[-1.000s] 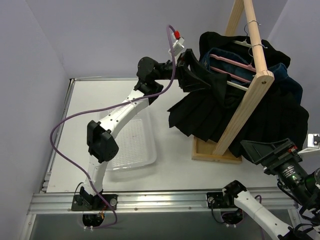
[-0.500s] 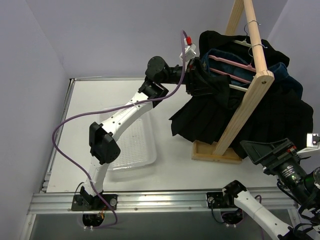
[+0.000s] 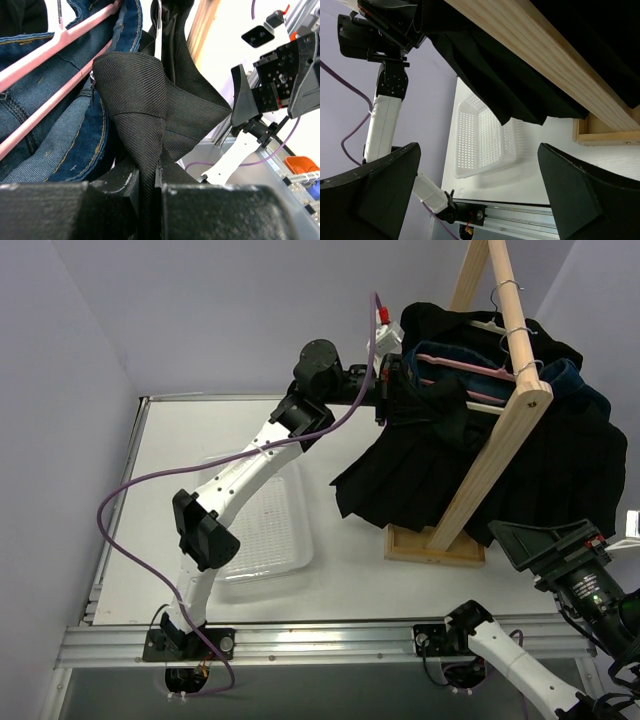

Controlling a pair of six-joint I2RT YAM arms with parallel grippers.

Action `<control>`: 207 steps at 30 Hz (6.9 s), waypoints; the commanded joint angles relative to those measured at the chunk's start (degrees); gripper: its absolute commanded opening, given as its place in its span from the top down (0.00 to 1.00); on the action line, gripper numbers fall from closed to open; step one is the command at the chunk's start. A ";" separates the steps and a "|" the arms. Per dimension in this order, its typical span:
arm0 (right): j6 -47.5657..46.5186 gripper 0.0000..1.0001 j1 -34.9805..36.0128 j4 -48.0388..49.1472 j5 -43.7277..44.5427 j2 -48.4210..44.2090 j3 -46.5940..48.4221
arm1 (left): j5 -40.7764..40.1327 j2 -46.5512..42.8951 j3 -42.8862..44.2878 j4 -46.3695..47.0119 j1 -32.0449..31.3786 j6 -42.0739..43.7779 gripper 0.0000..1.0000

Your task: Remove the skirt from the hanger

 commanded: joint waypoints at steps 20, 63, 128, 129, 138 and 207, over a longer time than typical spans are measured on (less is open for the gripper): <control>-1.72 0.00 -0.51 1.97 0.72 3.85 2.97 | -7.23 4.57 22.86 -12.20 0.34 -6.02 0.98; -27.47 0.00 -1.30 3.72 -9.71 27.49 17.65 | -9.25 -39.26 -38.28 -29.96 13.78 14.27 0.98; -15.25 0.94 35.70 37.31 31.04 33.12 -8.81 | -14.51 -62.48 -48.77 -33.47 15.81 9.96 0.98; -15.52 1.00 35.70 36.87 31.13 33.99 -7.50 | -14.87 -62.30 -48.42 -34.25 15.81 10.22 0.98; -14.46 1.00 38.33 33.70 35.25 39.45 -1.42 | -16.37 -64.06 -48.50 -40.14 15.81 12.24 0.85; -7.78 1.00 39.39 51.28 31.92 33.82 10.96 | -54.42 -51.68 -8.18 -66.69 17.13 32.19 0.98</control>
